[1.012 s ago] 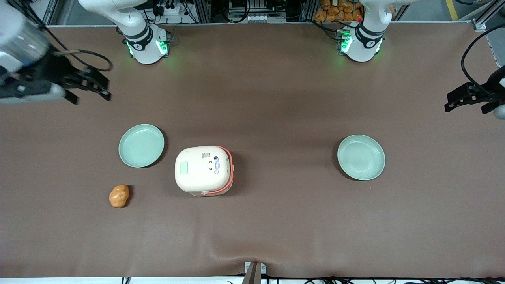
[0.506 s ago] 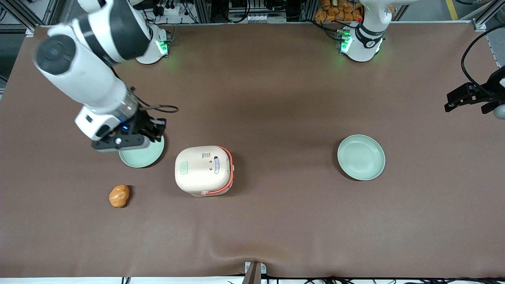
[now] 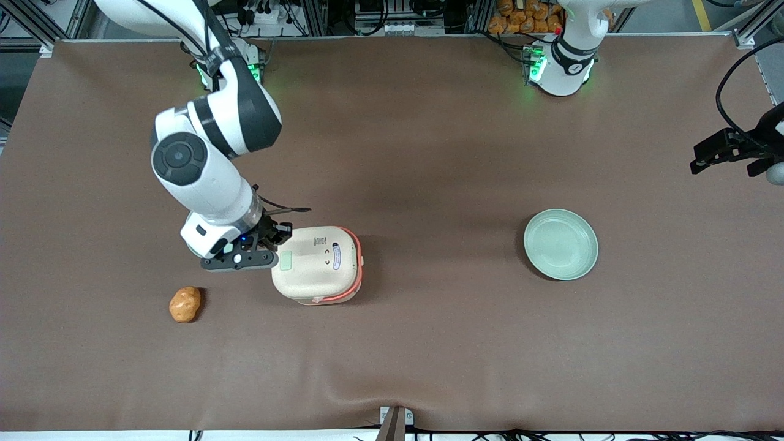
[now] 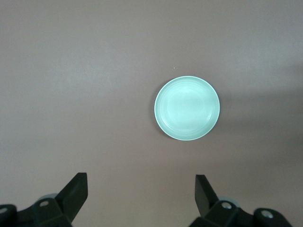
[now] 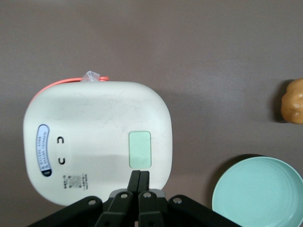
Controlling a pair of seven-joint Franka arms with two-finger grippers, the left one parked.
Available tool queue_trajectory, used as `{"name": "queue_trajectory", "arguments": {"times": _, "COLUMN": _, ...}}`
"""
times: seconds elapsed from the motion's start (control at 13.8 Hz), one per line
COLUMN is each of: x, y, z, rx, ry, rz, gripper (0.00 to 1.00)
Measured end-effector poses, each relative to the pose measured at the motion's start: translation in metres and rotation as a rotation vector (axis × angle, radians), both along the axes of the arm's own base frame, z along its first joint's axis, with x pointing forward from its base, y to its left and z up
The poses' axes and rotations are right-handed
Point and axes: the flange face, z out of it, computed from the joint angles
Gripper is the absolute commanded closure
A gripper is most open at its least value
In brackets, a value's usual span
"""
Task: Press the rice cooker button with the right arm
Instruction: 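Press down on the rice cooker's lid button with the closed right gripper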
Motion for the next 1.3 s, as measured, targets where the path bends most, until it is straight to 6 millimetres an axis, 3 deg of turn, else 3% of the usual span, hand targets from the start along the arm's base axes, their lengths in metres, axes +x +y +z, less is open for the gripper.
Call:
{"name": "queue_trajectory", "arguments": {"times": 0.29, "x": 0.003, "y": 0.001, "z": -0.021, "rx": -0.011, "ry": 0.022, "rz": 0.0, "gripper": 1.0}}
{"name": "queue_trajectory", "arguments": {"times": 1.3, "x": 0.012, "y": 0.006, "z": -0.047, "rx": -0.005, "ry": -0.001, "rz": 0.001, "gripper": 1.0}}
